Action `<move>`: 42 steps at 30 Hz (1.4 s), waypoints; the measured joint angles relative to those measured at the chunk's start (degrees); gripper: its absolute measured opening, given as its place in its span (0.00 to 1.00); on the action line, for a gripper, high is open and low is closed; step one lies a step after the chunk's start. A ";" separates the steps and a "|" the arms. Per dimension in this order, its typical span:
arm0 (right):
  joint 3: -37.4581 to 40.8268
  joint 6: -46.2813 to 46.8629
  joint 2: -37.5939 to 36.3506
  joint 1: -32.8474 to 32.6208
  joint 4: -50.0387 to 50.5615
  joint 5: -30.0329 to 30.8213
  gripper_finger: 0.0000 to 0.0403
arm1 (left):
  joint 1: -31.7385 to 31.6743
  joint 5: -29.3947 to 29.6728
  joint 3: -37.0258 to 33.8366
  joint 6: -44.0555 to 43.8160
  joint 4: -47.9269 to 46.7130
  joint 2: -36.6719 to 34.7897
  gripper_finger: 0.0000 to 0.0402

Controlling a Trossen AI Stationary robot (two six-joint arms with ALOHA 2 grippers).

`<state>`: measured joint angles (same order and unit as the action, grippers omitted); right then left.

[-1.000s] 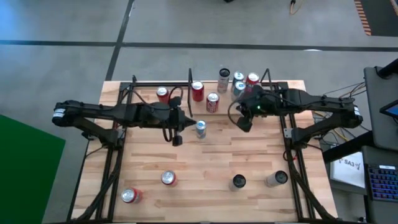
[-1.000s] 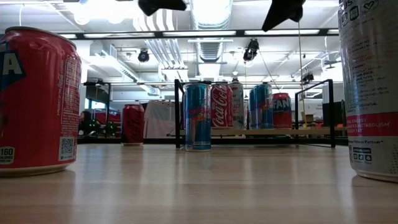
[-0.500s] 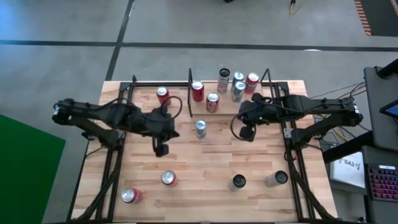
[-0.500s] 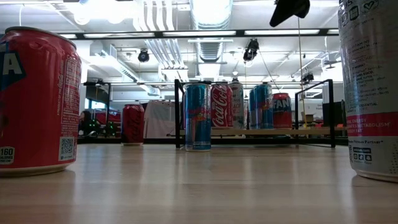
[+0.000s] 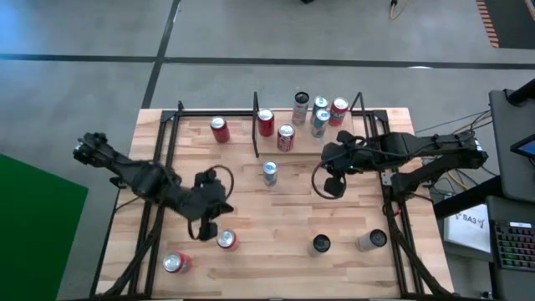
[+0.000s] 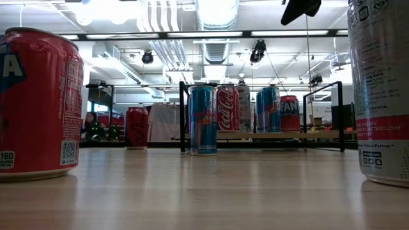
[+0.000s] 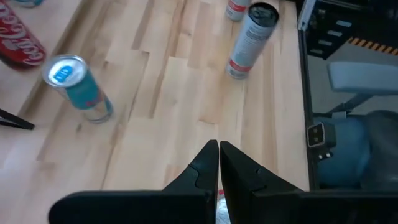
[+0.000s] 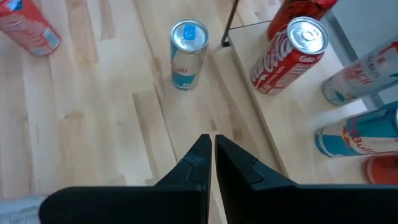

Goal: Place canned beverage on shelf
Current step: Put the red soda can on the shelf

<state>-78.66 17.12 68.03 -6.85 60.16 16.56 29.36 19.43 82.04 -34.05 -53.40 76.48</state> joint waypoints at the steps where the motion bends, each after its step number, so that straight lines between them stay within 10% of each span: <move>1: 0.14 0.07 0.00 -0.53 -0.01 0.02 0.03 | 0.88 0.70 0.00 -0.31 0.19 0.46 0.00; 23: 7.92 7.54 0.00 -12.34 -5.23 4.72 0.03 | 8.45 -1.41 -0.11 -5.39 -3.46 11.61 0.04; 42: 12.06 10.03 0.09 -14.29 -9.09 5.01 0.03 | 11.37 0.89 -0.11 -10.39 -6.62 19.49 0.69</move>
<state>-66.60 27.15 68.12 -21.15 51.07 21.56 40.73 20.32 81.93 -44.45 -60.02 95.97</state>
